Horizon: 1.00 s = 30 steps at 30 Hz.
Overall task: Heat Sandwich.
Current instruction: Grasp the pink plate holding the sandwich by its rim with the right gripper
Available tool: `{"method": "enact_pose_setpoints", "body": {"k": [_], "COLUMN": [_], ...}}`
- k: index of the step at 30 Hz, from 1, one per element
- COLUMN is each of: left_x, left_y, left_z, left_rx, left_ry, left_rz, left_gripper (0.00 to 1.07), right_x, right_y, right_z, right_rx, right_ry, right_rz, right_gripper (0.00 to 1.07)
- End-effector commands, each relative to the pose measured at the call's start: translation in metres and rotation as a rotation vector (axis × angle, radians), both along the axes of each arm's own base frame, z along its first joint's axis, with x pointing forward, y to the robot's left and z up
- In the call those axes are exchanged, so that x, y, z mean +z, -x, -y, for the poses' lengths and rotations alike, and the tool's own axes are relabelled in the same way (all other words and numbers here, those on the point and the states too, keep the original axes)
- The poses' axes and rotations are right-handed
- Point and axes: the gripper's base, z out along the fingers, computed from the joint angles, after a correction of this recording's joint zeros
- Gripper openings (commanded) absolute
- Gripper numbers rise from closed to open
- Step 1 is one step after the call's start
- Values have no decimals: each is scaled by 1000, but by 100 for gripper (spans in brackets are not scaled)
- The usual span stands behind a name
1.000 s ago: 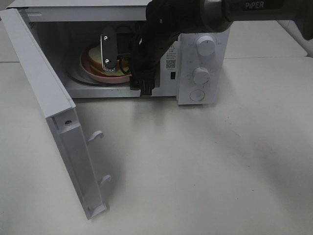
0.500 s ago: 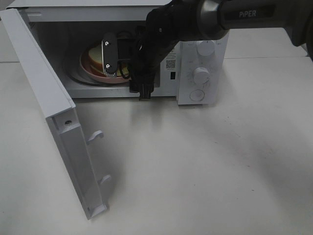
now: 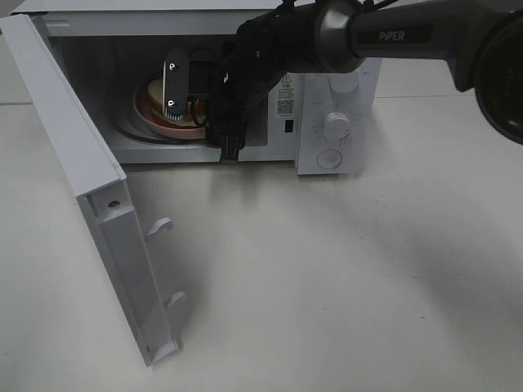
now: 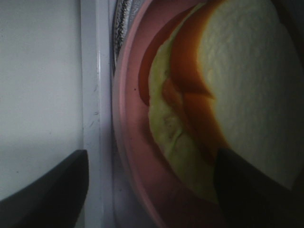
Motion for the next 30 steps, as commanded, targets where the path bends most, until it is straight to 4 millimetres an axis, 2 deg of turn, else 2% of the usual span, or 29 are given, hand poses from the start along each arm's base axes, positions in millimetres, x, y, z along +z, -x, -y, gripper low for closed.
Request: {"method": "enact_pose_setpoints", "body": {"k": [1,13,19,23,24,27,28,30], "left_x": [0,0,0,0,0,0,0,0], "left_y": [2,2,2,2,2,2,2,2], "left_z": [1,1,1,1,1,1,1,1], "left_rx": [-2,-2,-2,-2,-2,-2,-2,-2], "left_ry": [3,3,3,3,3,3,3,3], "left_rz": [23,23,23,23,23,23,23,23], "left_gripper": [81,81,81,81,81,81,81,81], "right_x": [-4,-29,-32,-32,-32,-32,-32,-32], "right_y": [-2,-2,-2,-2,-2,-2,-2,-2], "right_z": [0,-1,-1,-2,-2,-2,-2,-2], "right_rx": [-12,-16,-18,-14,-14,-14,-14,-14], "right_ry": [-8,9,8,8,8,7,7,7], "right_rz": [-9,-52,-58,-56,-56,-55,-55,-55], "right_gripper": [70,62,56,44,44,27,27,18]}}
